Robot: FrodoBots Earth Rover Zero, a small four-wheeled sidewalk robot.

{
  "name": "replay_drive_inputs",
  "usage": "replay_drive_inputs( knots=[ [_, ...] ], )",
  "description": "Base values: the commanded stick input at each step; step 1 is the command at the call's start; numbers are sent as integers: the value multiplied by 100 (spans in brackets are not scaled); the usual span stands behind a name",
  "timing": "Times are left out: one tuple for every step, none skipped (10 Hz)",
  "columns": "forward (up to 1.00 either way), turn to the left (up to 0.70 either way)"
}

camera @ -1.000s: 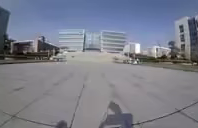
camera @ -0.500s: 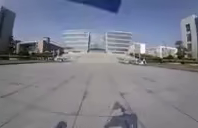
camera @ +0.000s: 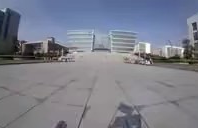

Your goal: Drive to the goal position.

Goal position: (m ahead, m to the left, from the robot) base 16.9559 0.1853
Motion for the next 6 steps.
replay_drive_inputs(
  knots=[
    [100,16],
    [100,13],
    [100,4],
    [100,14],
    [100,9],
    [100,17]
  ],
)
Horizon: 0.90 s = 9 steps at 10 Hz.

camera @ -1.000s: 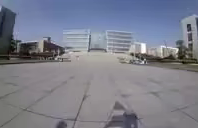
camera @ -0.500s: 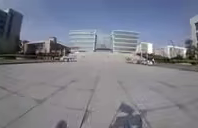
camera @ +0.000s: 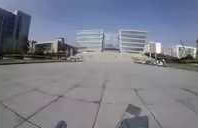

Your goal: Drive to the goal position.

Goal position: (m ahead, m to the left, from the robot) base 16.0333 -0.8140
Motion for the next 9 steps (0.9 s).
replay_drive_inputs(
  knots=[
    [100,22],
    [100,0],
    [100,-1],
    [100,-23],
    [100,-23],
    [100,-27],
    [100,-40],
    [100,-40],
    [100,-40]
  ],
)
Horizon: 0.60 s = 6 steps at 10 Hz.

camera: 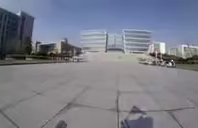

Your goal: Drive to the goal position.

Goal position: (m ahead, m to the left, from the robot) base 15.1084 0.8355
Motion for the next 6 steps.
replay_drive_inputs(
  knots=[
    [100,-40],
    [100,-40],
    [100,-40],
    [100,-40],
    [100,-40],
    [100,-36]
  ],
)
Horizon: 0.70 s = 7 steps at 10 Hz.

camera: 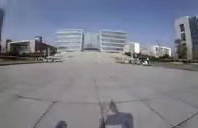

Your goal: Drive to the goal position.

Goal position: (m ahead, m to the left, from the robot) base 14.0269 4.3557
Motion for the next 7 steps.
replay_drive_inputs(
  knots=[
    [100,-13],
    [100,14],
    [100,14],
    [100,11],
    [100,14],
    [100,17],
    [100,9]
  ],
)
